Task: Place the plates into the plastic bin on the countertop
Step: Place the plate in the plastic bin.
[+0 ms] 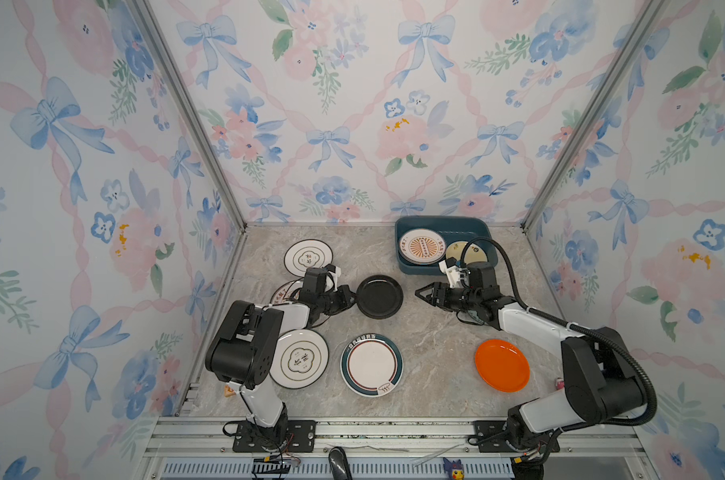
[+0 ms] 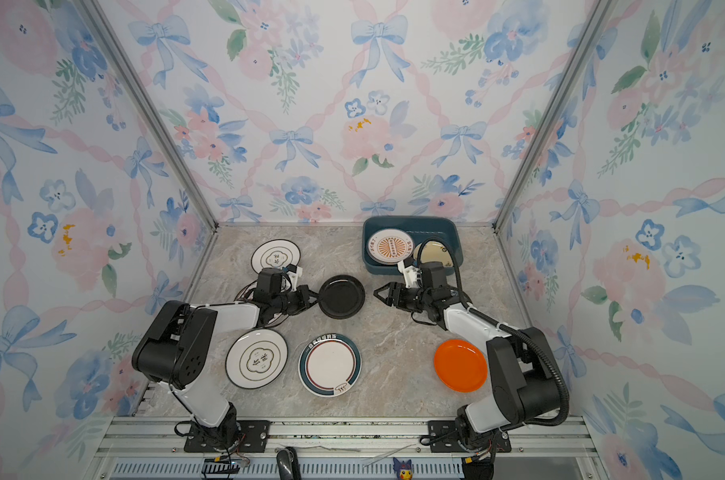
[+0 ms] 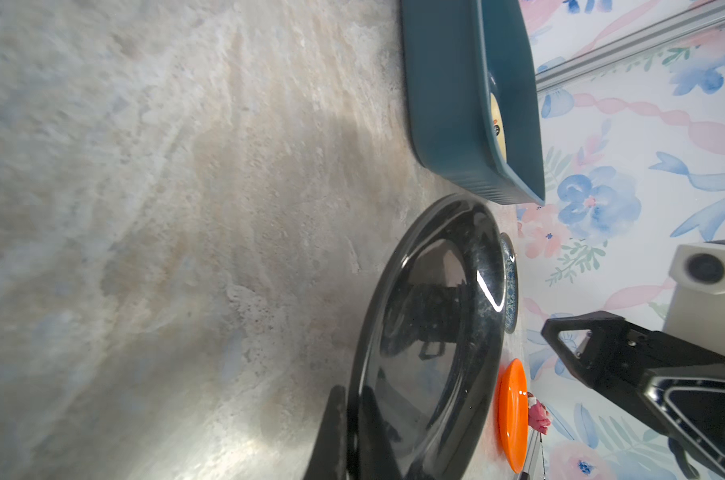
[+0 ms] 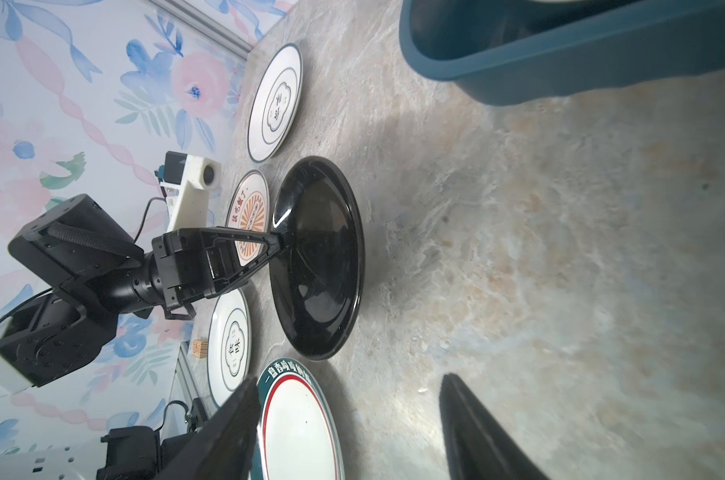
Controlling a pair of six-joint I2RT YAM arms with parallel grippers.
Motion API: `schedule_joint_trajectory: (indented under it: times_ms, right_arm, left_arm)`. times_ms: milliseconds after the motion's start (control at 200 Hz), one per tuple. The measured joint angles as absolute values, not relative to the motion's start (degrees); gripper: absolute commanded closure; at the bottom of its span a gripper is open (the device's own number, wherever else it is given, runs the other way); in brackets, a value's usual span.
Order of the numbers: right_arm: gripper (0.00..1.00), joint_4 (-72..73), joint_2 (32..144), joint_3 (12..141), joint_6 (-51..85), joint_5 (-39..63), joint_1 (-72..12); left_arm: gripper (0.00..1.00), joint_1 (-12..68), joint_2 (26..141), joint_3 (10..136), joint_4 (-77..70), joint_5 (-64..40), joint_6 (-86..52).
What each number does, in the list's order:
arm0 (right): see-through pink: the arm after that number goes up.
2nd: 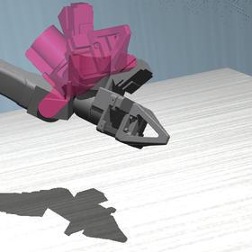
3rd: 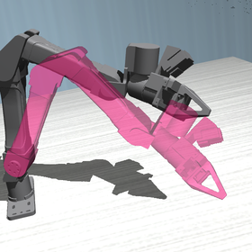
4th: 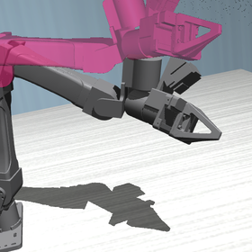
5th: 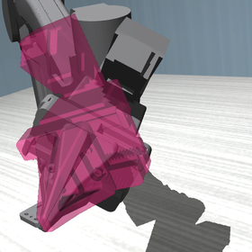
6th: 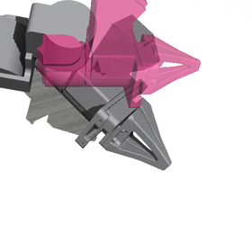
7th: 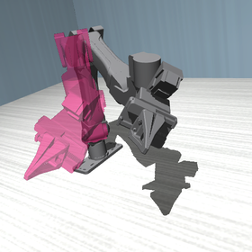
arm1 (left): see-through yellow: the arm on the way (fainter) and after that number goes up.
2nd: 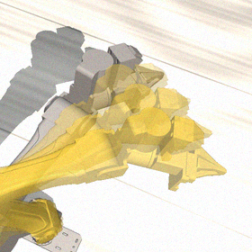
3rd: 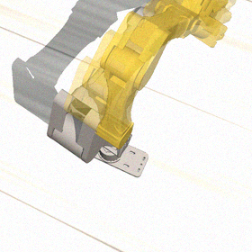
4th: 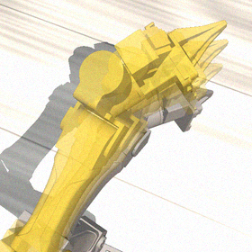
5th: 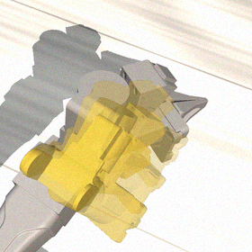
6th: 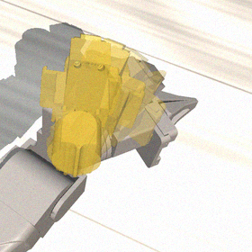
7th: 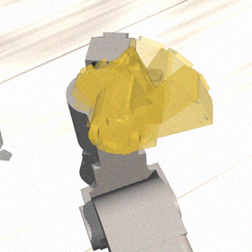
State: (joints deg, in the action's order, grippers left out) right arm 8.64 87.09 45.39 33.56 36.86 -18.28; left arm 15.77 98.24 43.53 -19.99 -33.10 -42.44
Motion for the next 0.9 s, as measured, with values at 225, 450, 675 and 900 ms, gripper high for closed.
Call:
schedule_joint_trajectory:
  times_ms: [225, 450, 675, 900]
  right_arm:
    - [0.39, 11.92, 88.68, 45.34, 34.98, 36.88, -20.86]
    - [0.53, 14.48, 91.09, 45.34, 37.21, 36.84, -21.61]
    - [0.81, 17.41, 92.88, 45.21, 39.72, 37.12, -21.61]
    - [1.00, 18.72, 92.92, 45.08, 41.80, 36.60, -21.37]
  left_arm:
    - [1.00, 17.74, 98.08, 44.27, -19.64, -34.48, -42.50]
    - [1.00, 21.32, 98.08, 46.52, -19.55, -35.07, -42.65]
    - [1.00, 22.33, 98.08, 47.90, -19.55, -35.24, -42.76]
    - [0.98, 22.65, 98.02, 48.38, -19.57, -35.29, -43.00]
